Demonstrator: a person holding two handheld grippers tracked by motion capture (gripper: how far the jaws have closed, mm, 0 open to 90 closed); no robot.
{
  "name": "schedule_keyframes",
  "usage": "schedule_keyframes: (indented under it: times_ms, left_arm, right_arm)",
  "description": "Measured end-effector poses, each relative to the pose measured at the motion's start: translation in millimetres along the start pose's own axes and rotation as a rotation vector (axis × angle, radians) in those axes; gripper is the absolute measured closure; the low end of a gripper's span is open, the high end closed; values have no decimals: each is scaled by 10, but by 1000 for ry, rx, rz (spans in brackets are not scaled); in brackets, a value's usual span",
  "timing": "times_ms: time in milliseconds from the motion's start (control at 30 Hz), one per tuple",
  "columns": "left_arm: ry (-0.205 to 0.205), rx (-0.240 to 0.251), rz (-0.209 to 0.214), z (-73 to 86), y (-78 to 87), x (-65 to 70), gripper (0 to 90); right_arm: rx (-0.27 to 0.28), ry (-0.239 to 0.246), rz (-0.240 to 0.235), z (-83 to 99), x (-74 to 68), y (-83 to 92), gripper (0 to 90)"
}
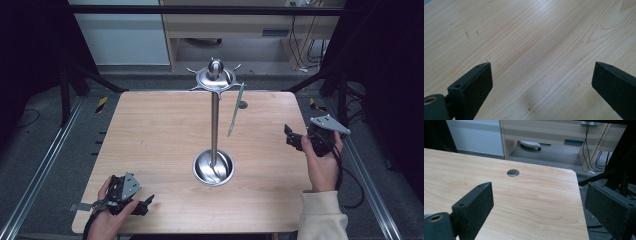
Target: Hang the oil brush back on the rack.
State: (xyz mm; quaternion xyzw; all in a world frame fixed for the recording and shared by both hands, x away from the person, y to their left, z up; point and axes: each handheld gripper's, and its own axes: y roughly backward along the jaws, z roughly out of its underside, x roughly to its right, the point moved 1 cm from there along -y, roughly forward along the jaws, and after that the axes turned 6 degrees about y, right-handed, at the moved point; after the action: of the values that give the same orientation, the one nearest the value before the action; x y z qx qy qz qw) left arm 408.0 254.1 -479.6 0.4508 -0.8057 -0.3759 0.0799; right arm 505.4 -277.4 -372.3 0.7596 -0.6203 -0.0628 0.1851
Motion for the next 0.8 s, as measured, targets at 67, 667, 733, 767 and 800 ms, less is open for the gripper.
schedule_keyframes:
  times_ms: [67, 667, 733, 767, 800]
  left_arm:
    - [0, 1, 0, 0, 0, -1, 27]
    - [-5, -4, 5, 2, -7, 5, 28]
    - [-5, -5, 7, 2, -8, 7, 27]
    - [-6, -5, 8, 2, -8, 8, 27]
    - [-6, -5, 8, 2, -9, 9, 28]
  right_arm:
    - [-7, -4, -4, 22, 4, -17, 90]
    - [-106, -12, -68, 292, -82, -258, 95]
    - [-127, -1, -79, 338, -115, -297, 95]
    - [-136, 4, -84, 354, -126, -311, 95]
    - [-148, 10, -89, 375, -141, -332, 95]
